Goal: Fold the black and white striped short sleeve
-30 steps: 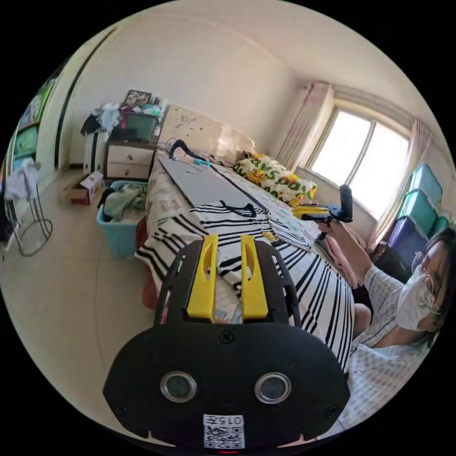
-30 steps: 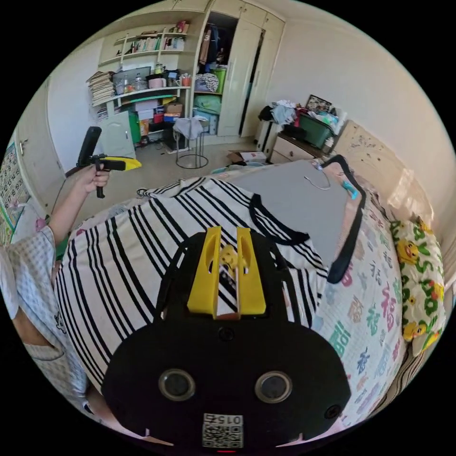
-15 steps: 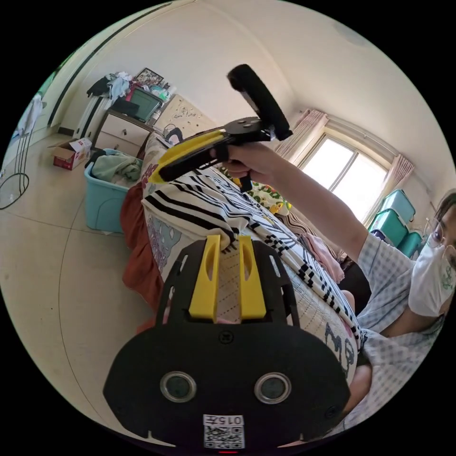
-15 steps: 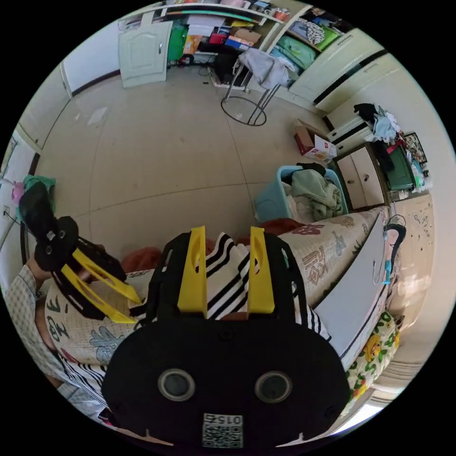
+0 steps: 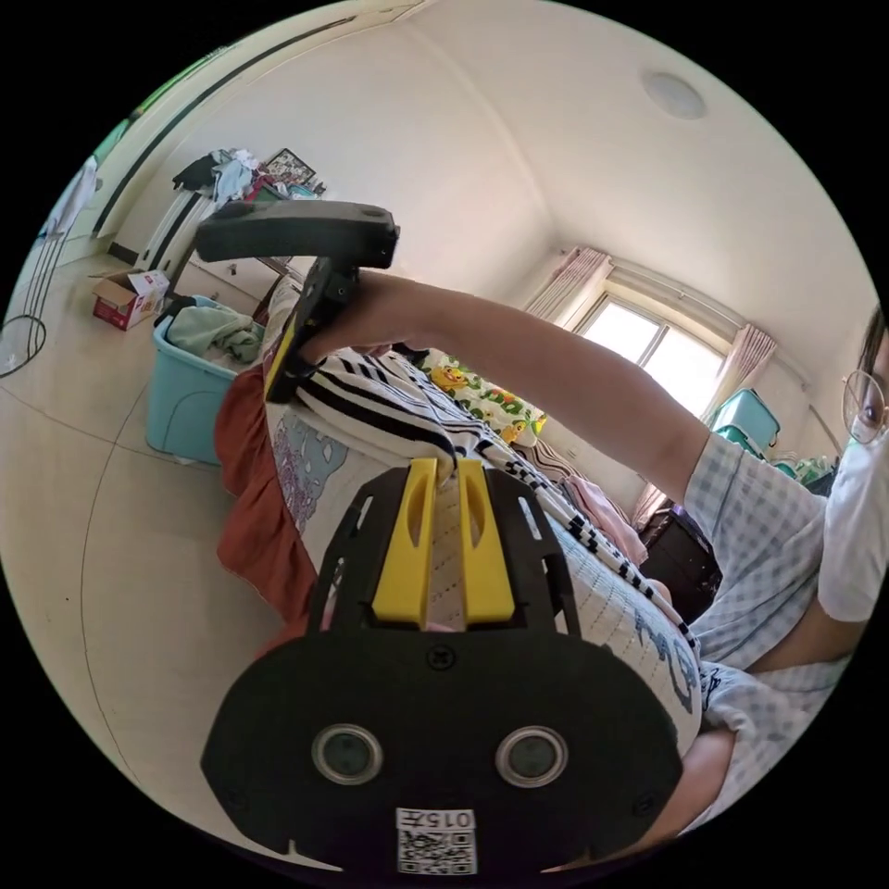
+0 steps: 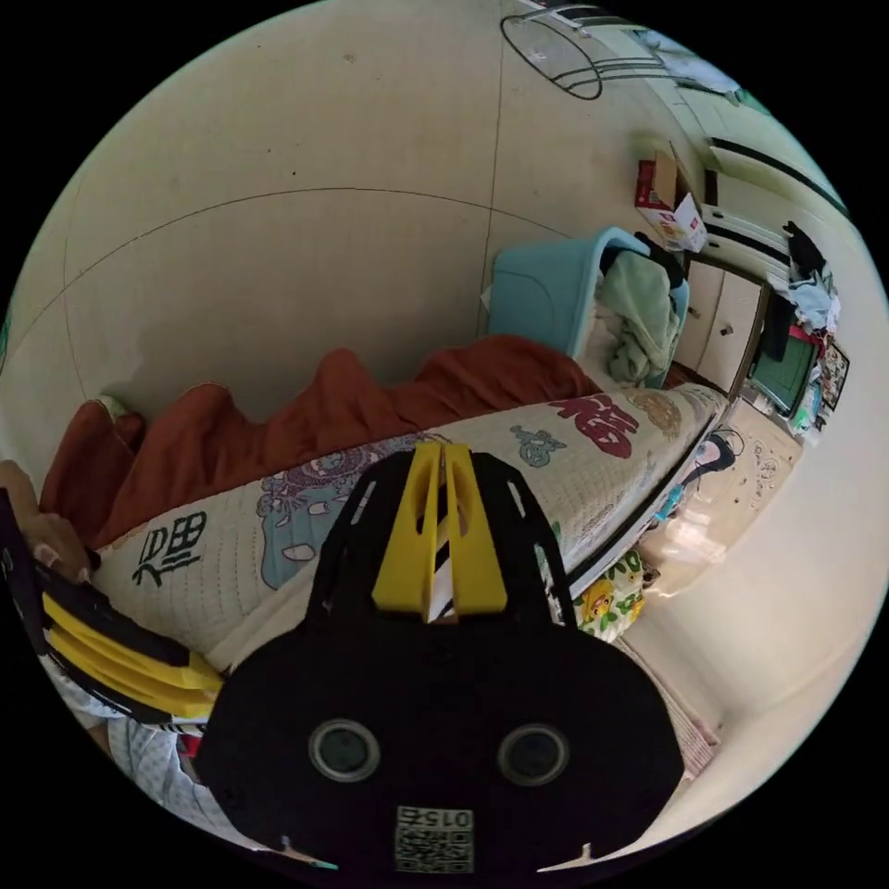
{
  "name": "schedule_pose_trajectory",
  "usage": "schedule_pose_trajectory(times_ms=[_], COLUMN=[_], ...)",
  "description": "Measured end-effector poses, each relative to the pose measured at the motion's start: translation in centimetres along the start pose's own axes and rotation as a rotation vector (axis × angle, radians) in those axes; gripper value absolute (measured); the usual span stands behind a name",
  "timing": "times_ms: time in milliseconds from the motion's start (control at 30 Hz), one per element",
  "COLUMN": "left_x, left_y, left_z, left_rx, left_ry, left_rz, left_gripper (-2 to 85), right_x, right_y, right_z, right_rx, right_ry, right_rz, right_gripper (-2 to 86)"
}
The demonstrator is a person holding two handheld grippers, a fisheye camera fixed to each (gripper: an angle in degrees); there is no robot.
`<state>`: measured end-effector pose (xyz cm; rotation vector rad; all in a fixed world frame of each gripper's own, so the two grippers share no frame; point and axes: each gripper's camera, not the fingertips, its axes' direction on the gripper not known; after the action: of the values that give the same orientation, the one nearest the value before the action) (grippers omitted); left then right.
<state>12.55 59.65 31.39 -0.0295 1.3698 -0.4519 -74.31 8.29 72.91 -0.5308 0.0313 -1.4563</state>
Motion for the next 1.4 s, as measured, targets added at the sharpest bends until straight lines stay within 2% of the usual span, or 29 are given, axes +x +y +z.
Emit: schedule_pose_trajectory(times_ms=[167,300,433,567,667,733,800,900,1033,1100,1167,1267,1400], left_x=[2.4,7.9,16.0,22.5,24.5,25.4,26.3,28.1,29.6,29.7,29.4,29.3,29.8], left_y=[-2.6,-6.7,-11.4,-13.5,-14.0,-14.6,-15.5,-17.0,-18.6,-18.9,-19.1,-20.0,-20.4], left_z=[-2.2,-1.5,3.2,12.0,17.1,17.9,18.2,20.1,23.9,25.7,27.4,27.3,26.3], left_rx=[0.043,0.010,-0.083,-0.269,-0.412,-0.425,-0.421,-0.464,-0.517,-0.552,-0.608,-0.576,-0.540], left_ry=[-0.044,-0.114,-0.104,-0.073,-0.068,-0.100,-0.141,-0.262,-0.216,-0.256,-0.286,-0.327,-0.384], left_rz=[0.043,0.188,0.364,0.520,0.543,0.553,0.581,0.641,0.674,0.683,0.669,0.632,0.632], left_gripper=[-0.1,-0.5,-0.5,0.2,2.6,4.8,5.7,6.6,7.0,6.8,5.7,2.1,0.3], right_x=[5.8,9.6,10.6,9.7,8.4,7.8,7.4,5.5,0.2,-1.6,-2.5,-2.6,-3.1], right_y=[9.2,23.3,37.4,46.8,51.5,54.6,57.3,60.2,59.8,59.5,59.8,59.9,60.6], right_z=[-4.5,-7.0,-6.6,-2.3,3.3,7.4,8.4,5.9,-0.8,-2.8,-3.7,-3.9,-4.9], right_rx=[0.285,0.535,0.724,0.785,0.725,0.657,0.677,0.807,0.921,0.908,0.908,0.873,0.843], right_ry=[-0.087,-0.150,-0.203,-0.260,-0.328,-0.414,-0.441,-0.501,-0.568,-0.524,-0.477,-0.572,-0.559], right_rz=[0.218,0.406,0.565,0.702,0.779,0.835,0.877,0.792,0.464,0.396,0.399,0.356,0.355], right_gripper=[-1.0,-1.0,-1.0,-0.9,-0.4,2.2,5.7,7.7,11.4,11.8,11.4,10.1,1.6])
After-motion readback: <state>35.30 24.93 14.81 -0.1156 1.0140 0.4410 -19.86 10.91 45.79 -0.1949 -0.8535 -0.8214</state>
